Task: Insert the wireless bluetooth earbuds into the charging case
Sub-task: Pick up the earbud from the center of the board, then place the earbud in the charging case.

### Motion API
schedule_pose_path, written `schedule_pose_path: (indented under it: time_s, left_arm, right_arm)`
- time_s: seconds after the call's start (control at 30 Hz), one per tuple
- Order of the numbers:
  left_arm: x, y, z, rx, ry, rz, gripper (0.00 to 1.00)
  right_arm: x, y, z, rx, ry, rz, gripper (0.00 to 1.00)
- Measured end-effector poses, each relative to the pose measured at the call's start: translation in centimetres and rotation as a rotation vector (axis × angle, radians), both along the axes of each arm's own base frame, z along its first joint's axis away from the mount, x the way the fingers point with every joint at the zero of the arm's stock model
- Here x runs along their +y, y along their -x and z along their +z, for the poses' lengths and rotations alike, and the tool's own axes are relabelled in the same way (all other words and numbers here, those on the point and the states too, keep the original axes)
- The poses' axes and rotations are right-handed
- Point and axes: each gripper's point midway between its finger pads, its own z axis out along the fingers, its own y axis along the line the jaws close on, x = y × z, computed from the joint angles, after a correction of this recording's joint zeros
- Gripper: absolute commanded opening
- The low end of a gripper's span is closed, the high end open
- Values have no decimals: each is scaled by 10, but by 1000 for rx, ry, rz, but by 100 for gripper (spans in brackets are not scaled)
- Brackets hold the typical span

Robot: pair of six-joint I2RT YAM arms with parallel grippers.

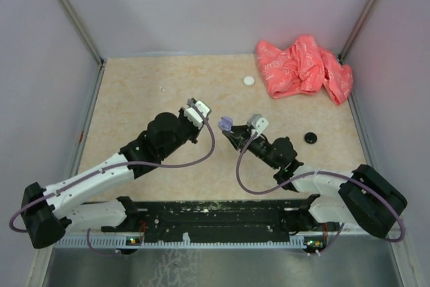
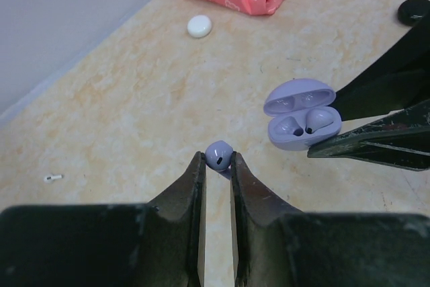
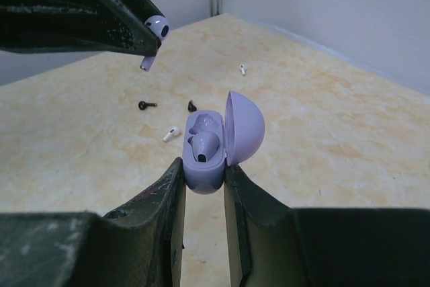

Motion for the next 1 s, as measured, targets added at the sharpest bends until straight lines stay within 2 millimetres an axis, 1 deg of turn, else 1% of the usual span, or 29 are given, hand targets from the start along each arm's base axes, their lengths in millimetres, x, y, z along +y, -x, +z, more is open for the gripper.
schedule_pose_path:
  time_s: [0.1,0.3,0.4,0.47,0.53,0.67,0.77,1.0]
  left_arm:
    - [-5,5,6,-76,13,-42,8]
    - [-11,11,5,-182,37,-112,10]
    - [-17,13,15,-227,62,-142,10]
    - [-22,15,26,-262,89,-167,10]
    - [-25,17,34,-290,111,-191,10]
    - [-31,22,44,-323,137,-235,10]
    - [-34,27,47,-336,152,-269,10]
    - [-41,36,43,-341,163,-328,10]
  right_arm:
    - [1,0,10,-14,-31,3,0]
    - [4,6,19,-30,-57,37,0]
    - [5,10,26,-48,-70,60,0]
    - [7,13,29,-60,-76,79,0]
    - [8,16,30,-61,-78,93,0]
    - [10,19,31,-55,-84,113,0]
    - [11,20,32,-53,-91,122,0]
    - [12,24,38,-51,-122,140,0]
